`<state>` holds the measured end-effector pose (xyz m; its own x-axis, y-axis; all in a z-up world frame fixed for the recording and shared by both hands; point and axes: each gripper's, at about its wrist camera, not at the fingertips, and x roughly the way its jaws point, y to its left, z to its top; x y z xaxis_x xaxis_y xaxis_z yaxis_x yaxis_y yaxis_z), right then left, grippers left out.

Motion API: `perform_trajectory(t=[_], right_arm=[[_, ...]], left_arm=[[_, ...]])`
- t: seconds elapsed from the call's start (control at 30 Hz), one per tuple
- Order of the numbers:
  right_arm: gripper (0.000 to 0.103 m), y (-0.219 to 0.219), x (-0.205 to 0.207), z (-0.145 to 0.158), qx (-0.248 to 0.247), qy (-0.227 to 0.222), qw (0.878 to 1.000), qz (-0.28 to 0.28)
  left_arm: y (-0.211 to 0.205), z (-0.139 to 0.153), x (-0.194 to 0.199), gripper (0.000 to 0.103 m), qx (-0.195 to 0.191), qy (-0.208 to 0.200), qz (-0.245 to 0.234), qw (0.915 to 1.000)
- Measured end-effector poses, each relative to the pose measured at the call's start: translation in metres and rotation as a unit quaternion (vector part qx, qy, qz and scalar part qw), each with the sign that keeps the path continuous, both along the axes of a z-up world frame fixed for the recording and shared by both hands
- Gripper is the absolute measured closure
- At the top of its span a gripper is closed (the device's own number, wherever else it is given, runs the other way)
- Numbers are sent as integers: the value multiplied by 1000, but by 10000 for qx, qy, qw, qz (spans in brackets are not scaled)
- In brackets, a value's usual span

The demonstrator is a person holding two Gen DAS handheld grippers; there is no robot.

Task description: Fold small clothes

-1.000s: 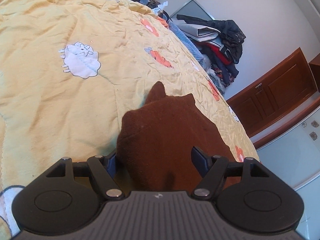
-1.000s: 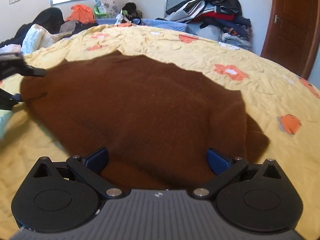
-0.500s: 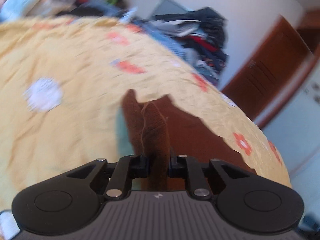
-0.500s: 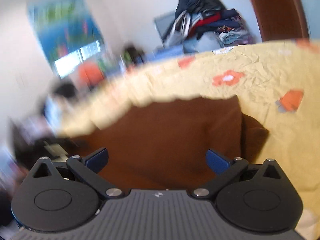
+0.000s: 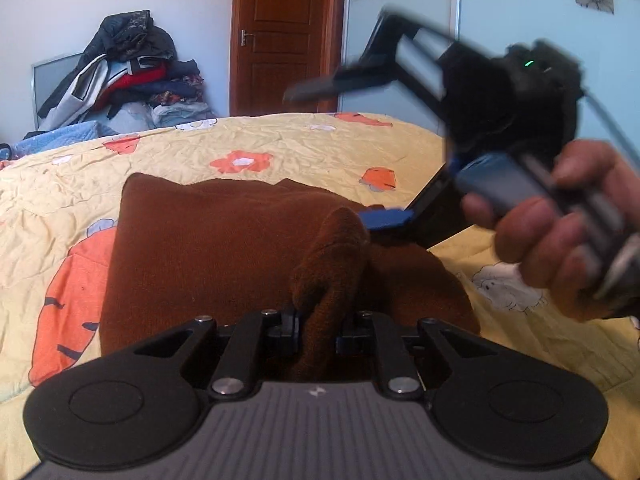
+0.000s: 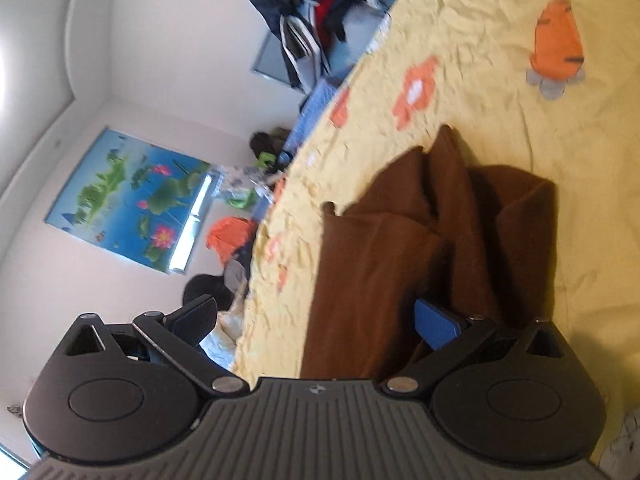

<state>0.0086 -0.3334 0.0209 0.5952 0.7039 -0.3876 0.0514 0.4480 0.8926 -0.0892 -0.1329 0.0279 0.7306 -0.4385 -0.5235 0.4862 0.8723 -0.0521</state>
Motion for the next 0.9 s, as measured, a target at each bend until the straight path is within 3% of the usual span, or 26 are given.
perform_trajectory(t=[0.1,0.23,0.3,0.33,0.37,0.4,0.43,0.53,0.6,0.67,0.73,0.8,0.87,0.9], right_arm=[[0,5,10,-4,-296,160,9994,38],[0,8,21,-8,-364,232,9989,186],[8,11,30,-9,-516,205,9980,309],[29,13,32,-8,-640,113,9969,433],[63,16,34,-5,-863,70,9949,517],[78,19,35,-1,-1163,43,9915,582],[82,18,35,3,-1402,-10,9884,581],[82,6,18,19,-1533,-312,9864,508],[82,-6,4,23,-1748,-347,9834,341],[82,-19,-4,9,-1912,-132,9813,191],[78,-25,-7,-7,-1796,-34,9837,116],[55,-29,-11,-4,-1459,-64,9893,23],[4,-33,-18,12,-1232,-330,9917,-176],[1,-35,-22,22,-1286,-552,9894,-381]], left_arm=[[5,7,-4,89,-12,-161,-57,9999],[-2,3,-11,89,307,-501,-233,9980],[-9,0,-12,89,459,-565,-274,9970],[-11,-1,-12,89,497,-588,-288,9966],[-14,-1,-13,89,545,-644,-317,9959],[-15,0,-16,89,565,-740,-391,9949],[-16,2,-18,89,558,-828,-489,9938],[-24,3,-24,89,577,-1035,-829,9895],[-32,-8,-22,89,706,-891,-1025,9882],[-34,-21,-12,86,742,-556,-977,9909],[-23,-13,-9,86,451,-528,-949,9931],[-4,-2,-7,79,212,-312,-1048,9938],[24,8,-5,70,-89,124,-1338,9909],[41,12,-5,58,-299,289,-1396,9893]])
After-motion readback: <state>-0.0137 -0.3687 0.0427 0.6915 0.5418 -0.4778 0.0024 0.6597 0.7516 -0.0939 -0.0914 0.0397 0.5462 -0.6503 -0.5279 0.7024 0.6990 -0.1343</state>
